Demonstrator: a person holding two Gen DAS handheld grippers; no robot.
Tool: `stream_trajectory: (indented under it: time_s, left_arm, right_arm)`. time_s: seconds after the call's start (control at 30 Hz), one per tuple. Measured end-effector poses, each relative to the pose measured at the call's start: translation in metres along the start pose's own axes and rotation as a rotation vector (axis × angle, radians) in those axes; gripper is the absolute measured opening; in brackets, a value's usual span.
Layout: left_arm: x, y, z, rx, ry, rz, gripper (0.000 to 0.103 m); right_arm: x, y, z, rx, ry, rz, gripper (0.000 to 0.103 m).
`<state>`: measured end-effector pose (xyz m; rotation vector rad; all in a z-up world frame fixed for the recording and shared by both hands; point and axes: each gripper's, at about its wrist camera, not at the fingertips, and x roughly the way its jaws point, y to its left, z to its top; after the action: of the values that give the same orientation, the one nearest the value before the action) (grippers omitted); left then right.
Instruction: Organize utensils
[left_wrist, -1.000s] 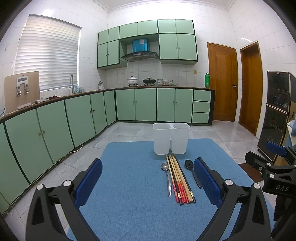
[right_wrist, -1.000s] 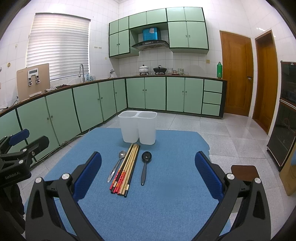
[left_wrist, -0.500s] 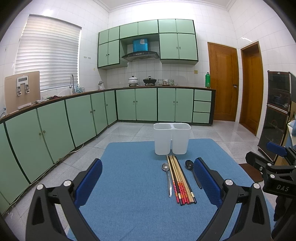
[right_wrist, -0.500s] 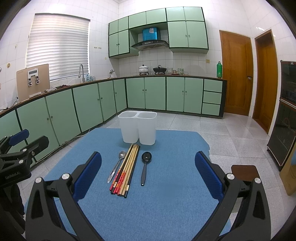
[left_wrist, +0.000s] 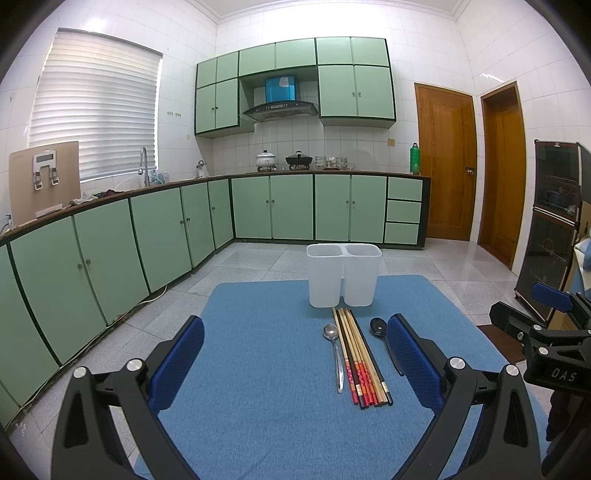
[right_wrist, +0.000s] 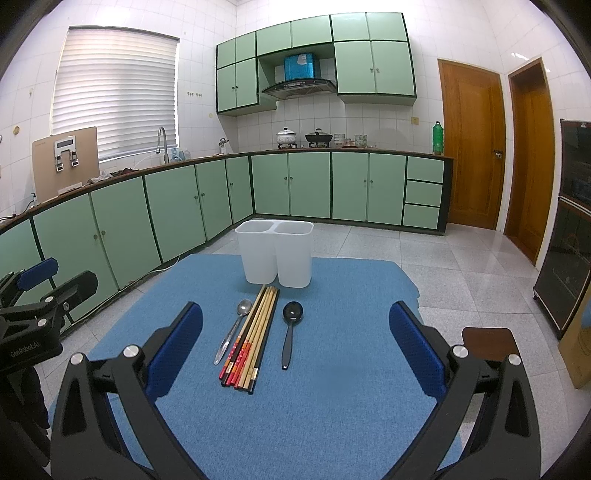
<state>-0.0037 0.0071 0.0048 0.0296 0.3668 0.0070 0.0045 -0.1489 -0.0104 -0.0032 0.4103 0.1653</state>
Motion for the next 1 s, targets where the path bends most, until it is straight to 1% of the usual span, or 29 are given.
stream_trajectory:
  time_s: [0.37, 0.4, 0.9, 1.0]
  left_arm:
    - [-0.003, 0.009, 0.002, -0.002, 0.006, -0.001, 0.097]
    - [0.003, -0.001, -0.002, 0.0, 0.004, 0.001, 0.097]
    - [0.015, -0.001, -0.009, 0.0, 0.024, 0.0, 0.097]
    - [0.019, -0.003, -0.004, 0.001, 0.032, 0.0, 0.097]
  right_arm:
    - [0.0, 0.0, -0.001, 0.001, 0.003, 0.001, 0.098]
    - [0.001, 0.0, -0.002, 0.001, 0.003, 0.001, 0.098]
    - [0.016, -0.001, -0.004, 0.015, 0.023, -0.006, 0.098]
    - [0.022, 0.0, -0.002, 0.011, 0.031, -0.006, 0.098]
